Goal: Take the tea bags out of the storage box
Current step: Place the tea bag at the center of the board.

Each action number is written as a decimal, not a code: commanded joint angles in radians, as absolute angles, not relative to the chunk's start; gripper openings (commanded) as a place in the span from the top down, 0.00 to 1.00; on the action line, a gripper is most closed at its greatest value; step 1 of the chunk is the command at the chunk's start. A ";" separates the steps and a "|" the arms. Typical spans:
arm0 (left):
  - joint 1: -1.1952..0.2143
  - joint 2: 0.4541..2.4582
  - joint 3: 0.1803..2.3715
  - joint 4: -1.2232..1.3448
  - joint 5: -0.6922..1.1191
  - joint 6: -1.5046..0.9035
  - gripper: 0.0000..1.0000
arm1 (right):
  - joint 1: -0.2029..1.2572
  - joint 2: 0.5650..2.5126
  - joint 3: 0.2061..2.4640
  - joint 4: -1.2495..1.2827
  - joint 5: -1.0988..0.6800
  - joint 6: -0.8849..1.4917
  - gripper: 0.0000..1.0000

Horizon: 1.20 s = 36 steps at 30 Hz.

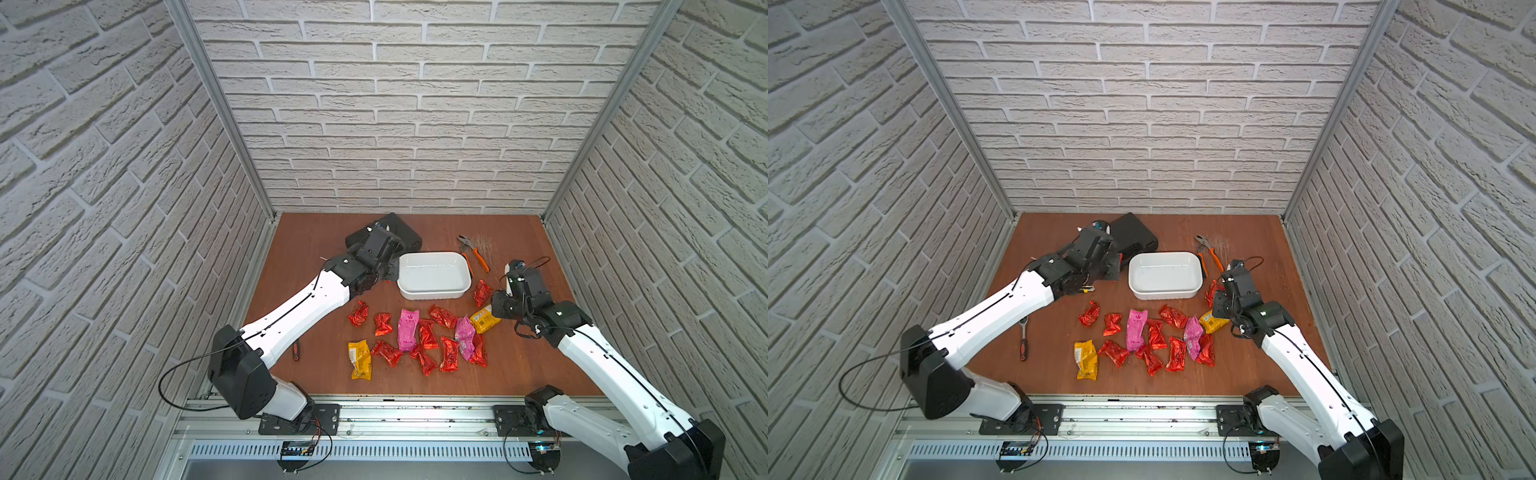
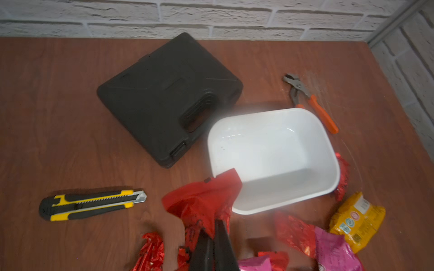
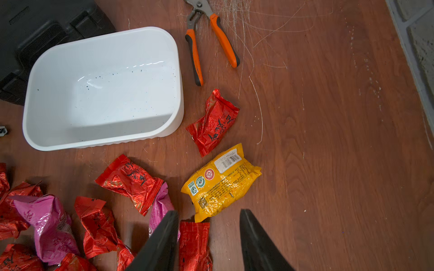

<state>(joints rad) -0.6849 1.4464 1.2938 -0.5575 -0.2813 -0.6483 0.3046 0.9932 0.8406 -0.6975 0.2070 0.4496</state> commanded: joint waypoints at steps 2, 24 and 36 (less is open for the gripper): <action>-0.632 1.448 1.143 -0.405 -0.253 -0.785 1.00 | 0.300 1.015 0.848 -0.672 0.187 0.457 0.52; -0.580 1.562 1.004 -0.141 -0.253 -0.786 0.43 | 0.300 0.990 0.878 -0.695 0.280 0.447 0.53; -0.428 1.119 0.700 -0.029 -0.748 -0.510 0.02 | 0.270 0.931 0.529 0.081 0.603 0.163 0.21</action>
